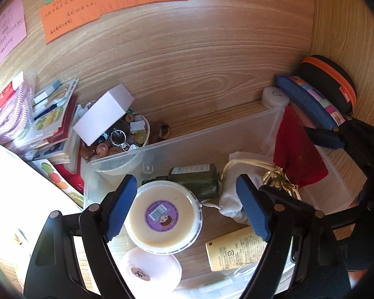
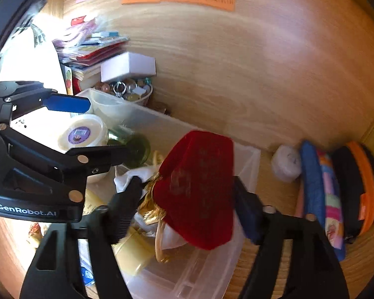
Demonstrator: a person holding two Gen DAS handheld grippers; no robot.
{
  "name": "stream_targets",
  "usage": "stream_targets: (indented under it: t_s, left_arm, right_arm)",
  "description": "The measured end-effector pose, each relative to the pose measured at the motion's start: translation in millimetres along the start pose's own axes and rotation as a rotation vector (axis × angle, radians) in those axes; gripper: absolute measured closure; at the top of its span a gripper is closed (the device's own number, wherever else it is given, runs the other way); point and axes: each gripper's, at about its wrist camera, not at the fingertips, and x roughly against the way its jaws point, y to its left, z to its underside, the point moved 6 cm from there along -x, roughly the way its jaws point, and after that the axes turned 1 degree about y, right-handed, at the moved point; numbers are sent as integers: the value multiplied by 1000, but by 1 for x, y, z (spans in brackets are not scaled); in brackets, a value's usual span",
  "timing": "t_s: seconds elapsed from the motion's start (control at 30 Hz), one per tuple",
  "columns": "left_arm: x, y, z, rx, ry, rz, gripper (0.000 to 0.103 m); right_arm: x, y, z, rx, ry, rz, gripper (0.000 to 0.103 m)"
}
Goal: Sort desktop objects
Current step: 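Lower the spray bottle into the clear box with the left gripper while the right drops the red pouch in, then grasp the seashell keychain with the left gripper while the right grasps the blue Max staple box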
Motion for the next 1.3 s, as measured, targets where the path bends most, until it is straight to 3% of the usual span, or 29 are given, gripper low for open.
stream_targets:
  t_s: [0.23, 0.37, 0.47, 0.87, 1.03, 1.13, 1.3]
  left_arm:
    - [16, 6, -3, 30, -48, -13, 13]
    - [24, 12, 0, 58, -50, -28, 10]
    - [33, 18, 5, 61, -49, -53, 10]
    - [80, 57, 43, 154, -54, -80, 6]
    - [88, 62, 70, 167, -33, -86, 6]
    - [89, 61, 85, 174, -17, -78, 6]
    - [90, 56, 106, 183, 0, -46, 6]
  right_arm:
    - [2, -1, 0, -17, -2, -22, 31]
    - [4, -1, -1, -56, 0, -119, 24]
    - [7, 0, -2, -55, -3, -126, 23]
    - [60, 8, 0, -139, -52, -164, 21]
    - [79, 20, 8, -121, -69, -144, 21]
    - [81, 25, 10, -101, -67, -82, 20]
    - [61, 23, 12, -44, 32, 75, 17]
